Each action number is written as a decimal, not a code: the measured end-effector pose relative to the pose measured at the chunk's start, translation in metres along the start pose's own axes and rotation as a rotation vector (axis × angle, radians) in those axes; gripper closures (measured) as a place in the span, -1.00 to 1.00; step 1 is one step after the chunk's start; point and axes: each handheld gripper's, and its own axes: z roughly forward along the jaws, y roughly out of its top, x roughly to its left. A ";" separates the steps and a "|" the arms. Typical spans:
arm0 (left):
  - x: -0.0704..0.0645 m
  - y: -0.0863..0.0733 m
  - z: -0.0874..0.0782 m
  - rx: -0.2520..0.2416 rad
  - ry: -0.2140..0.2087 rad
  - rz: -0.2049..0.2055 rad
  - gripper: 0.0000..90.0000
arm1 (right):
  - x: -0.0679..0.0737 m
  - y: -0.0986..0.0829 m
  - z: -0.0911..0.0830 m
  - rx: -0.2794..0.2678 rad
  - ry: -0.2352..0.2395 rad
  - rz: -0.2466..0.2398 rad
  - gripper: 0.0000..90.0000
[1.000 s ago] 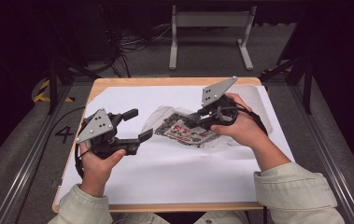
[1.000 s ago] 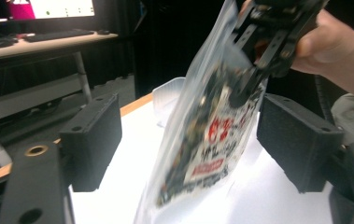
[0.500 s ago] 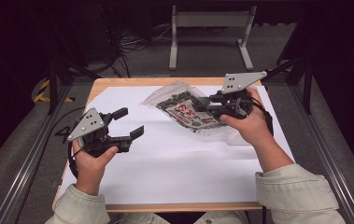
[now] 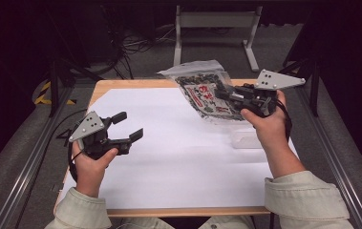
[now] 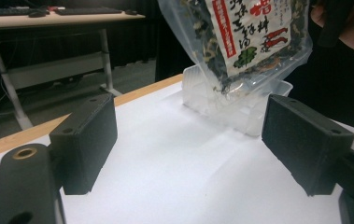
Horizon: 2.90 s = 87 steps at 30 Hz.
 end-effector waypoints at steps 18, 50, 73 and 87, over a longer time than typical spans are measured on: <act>0.007 -0.005 0.008 0.015 -0.002 -0.016 -0.56 | -0.021 -0.009 -0.034 -0.084 -0.158 0.048 0.69; 0.013 -0.014 0.006 0.031 0.009 -0.033 -0.56 | -0.072 -0.062 -0.060 -0.179 -0.421 0.105 0.69; 0.013 -0.020 -0.007 0.036 0.043 -0.044 -0.56 | -0.098 -0.097 -0.040 -0.204 -0.382 0.174 0.69; 0.014 -0.020 -0.002 0.038 0.029 -0.042 -0.55 | -0.109 -0.121 -0.039 -0.213 -0.348 0.198 0.68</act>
